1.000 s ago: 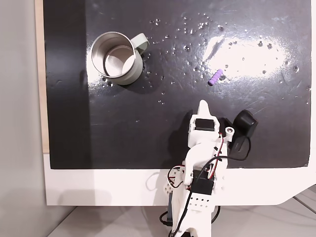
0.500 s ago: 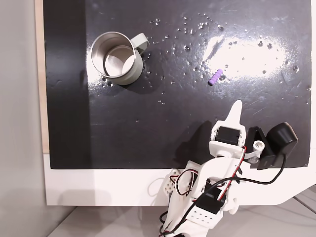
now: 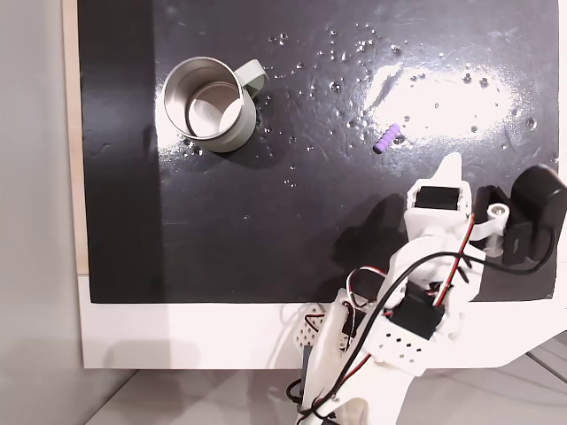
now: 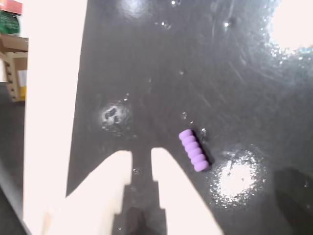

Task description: Grasp a pengrip and put it in the cup.

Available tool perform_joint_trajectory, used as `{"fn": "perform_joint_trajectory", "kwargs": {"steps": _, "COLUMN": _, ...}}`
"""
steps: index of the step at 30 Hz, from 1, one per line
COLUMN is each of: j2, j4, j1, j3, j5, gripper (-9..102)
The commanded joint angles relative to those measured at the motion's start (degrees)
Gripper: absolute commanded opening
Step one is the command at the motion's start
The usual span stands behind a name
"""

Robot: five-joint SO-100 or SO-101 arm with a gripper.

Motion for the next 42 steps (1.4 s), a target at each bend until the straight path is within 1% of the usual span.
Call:
{"fn": "perform_joint_trajectory", "kwargs": {"steps": 1, "j2": -10.28, "j4": -2.02, "j1": -1.23, "j3": -9.76, "j5": -2.02, "gripper": 0}}
{"fn": "perform_joint_trajectory", "kwargs": {"steps": 11, "j2": -36.21, "j4": -3.96, "j1": -3.43, "j3": -25.05, "j5": -9.49, "gripper": 1}}
{"fn": "perform_joint_trajectory", "kwargs": {"steps": 17, "j2": -44.74, "j4": -4.31, "j1": -3.96, "j3": -28.83, "j5": -13.97, "gripper": 20}}
{"fn": "perform_joint_trajectory", "kwargs": {"steps": 20, "j2": -47.55, "j4": -6.42, "j1": -4.75, "j3": -29.0, "j5": -15.38, "gripper": 26}}
{"fn": "perform_joint_trajectory", "kwargs": {"steps": 22, "j2": -49.22, "j4": -7.91, "j1": -5.54, "j3": -28.83, "j5": -15.47, "gripper": 26}}
{"fn": "perform_joint_trajectory", "kwargs": {"steps": 28, "j2": -53.61, "j4": -8.35, "j1": -8.53, "j3": -27.86, "j5": -17.05, "gripper": 26}}
{"fn": "perform_joint_trajectory", "kwargs": {"steps": 33, "j2": -53.88, "j4": -11.95, "j1": -10.28, "j3": -21.27, "j5": -20.48, "gripper": 26}}
{"fn": "perform_joint_trajectory", "kwargs": {"steps": 42, "j2": -53.61, "j4": -13.27, "j1": -11.43, "j3": -14.59, "j5": -25.49, "gripper": 24}}
